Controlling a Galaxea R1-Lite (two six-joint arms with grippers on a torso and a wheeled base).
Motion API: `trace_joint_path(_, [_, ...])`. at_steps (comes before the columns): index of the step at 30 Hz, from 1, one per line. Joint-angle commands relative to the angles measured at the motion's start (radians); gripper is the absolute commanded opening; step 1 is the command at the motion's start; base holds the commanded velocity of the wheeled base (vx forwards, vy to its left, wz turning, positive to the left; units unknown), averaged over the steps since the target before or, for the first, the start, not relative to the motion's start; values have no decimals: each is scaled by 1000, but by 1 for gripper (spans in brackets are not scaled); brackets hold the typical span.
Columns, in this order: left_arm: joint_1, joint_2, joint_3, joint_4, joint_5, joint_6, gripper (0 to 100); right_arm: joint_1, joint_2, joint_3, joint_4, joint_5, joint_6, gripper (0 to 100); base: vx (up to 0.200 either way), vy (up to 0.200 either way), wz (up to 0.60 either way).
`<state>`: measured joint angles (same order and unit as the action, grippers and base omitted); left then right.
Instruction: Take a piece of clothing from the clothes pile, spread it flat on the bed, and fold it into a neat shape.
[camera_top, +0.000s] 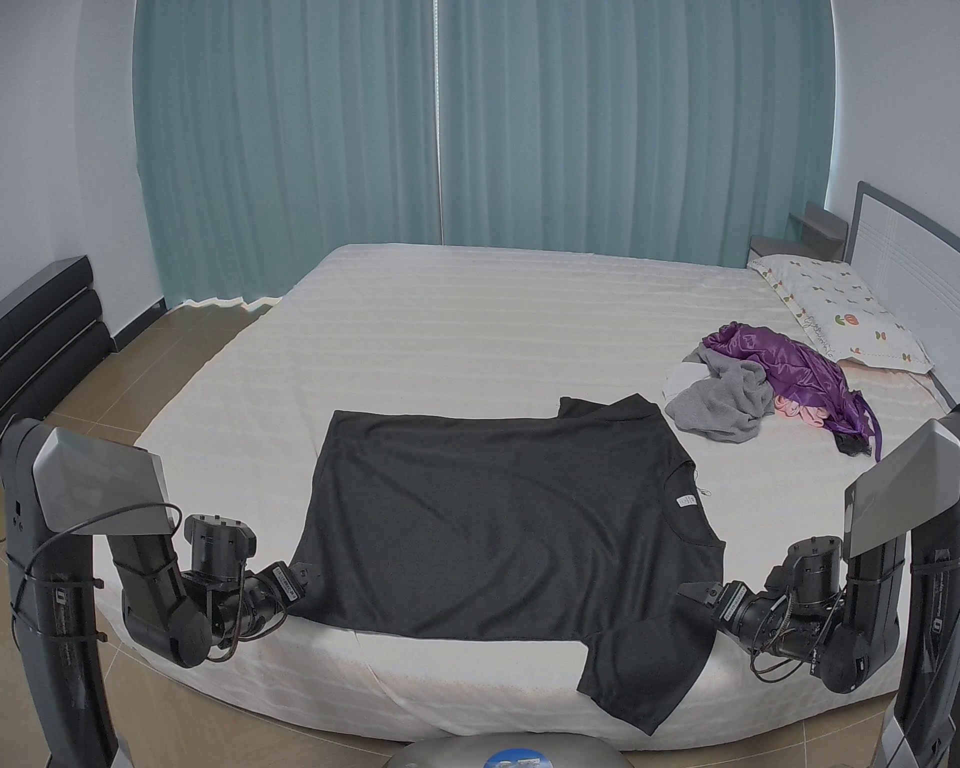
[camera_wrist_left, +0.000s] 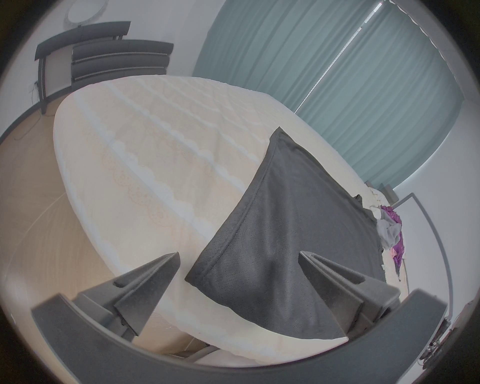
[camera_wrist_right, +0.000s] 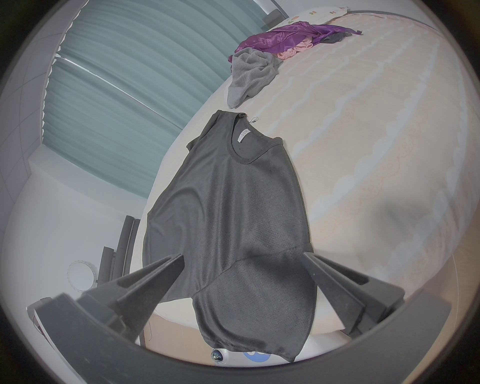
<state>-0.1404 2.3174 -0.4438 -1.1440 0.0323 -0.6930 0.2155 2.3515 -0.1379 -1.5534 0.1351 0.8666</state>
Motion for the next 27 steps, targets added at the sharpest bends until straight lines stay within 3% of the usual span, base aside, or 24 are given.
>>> trace_joint_path(1, [-10,37,-16,4,8,9,100,-1,3,0,-14,-2,-3,100,0,0,0])
trace_joint_path(7, [-10,42,-18,4,15,23,100,-1,3,14,-14,-3,-26,100,0,0,0])
trace_joint_path(8, [-10,42,-18,4,15,23,0,-1,3,14,-14,-3,-26,100,0,0,0])
trace_joint_path(17, [-1,34,-1,4,35,21,0,15,72,55,-16,-9,-146,100,0,0,0])
trace_joint_path(19, [-1,34,-1,4,37,21,0,16,74,55,-16,-11,-147,100,0,0,0])
trace_joint_path(21, [-1,33,11,4,37,21,0,24,109,30,-16,-61,-161,100,0,0,0])
trace_joint_path(27, [1,34,13,4,37,21,0,30,123,-26,-14,-65,-162,100,0,0,0])
